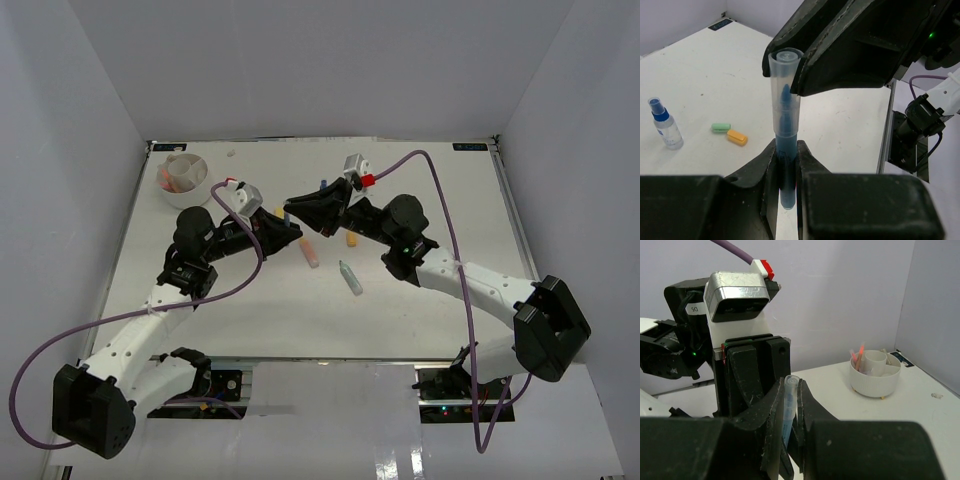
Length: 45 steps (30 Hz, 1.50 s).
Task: Sort the stationery into containers
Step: Close the pen cap on the pen.
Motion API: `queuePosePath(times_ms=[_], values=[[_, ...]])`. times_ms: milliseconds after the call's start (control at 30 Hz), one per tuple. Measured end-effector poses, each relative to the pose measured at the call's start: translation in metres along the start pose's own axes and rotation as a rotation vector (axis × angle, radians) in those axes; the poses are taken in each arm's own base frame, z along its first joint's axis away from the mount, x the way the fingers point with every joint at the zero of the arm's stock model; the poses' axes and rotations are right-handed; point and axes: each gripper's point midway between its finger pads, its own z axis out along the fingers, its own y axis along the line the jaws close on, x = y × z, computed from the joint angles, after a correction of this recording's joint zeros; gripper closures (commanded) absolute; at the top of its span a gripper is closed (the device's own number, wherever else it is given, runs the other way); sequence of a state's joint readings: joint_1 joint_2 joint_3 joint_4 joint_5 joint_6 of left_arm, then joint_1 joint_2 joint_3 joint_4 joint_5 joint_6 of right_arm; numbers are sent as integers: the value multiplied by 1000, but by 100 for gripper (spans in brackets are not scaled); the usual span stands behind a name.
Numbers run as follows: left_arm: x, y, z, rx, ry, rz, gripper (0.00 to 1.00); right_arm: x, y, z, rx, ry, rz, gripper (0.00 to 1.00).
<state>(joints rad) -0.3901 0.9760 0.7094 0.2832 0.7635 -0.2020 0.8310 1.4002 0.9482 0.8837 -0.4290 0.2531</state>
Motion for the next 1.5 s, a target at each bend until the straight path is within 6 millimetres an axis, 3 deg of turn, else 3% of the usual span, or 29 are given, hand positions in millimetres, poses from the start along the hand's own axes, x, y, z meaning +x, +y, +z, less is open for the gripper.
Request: queuePosePath(times_ms=[467, 667, 833, 1033, 1500], values=[[13, 14, -12, -28, 40, -51, 100, 26, -7, 11, -5, 118, -8, 92], [15, 15, -13, -31, 46, -42, 100, 24, -7, 10, -2, 123, -13, 92], [25, 13, -14, -23, 73, -56, 100, 28, -4, 6, 3, 160, -1, 92], [48, 6, -23, -23, 106, -99, 100, 48, 3, -1, -14, 235, 39, 92], [72, -12, -36, 14, 154, -161, 100, 63, 19, -11, -53, 307, 96, 90]])
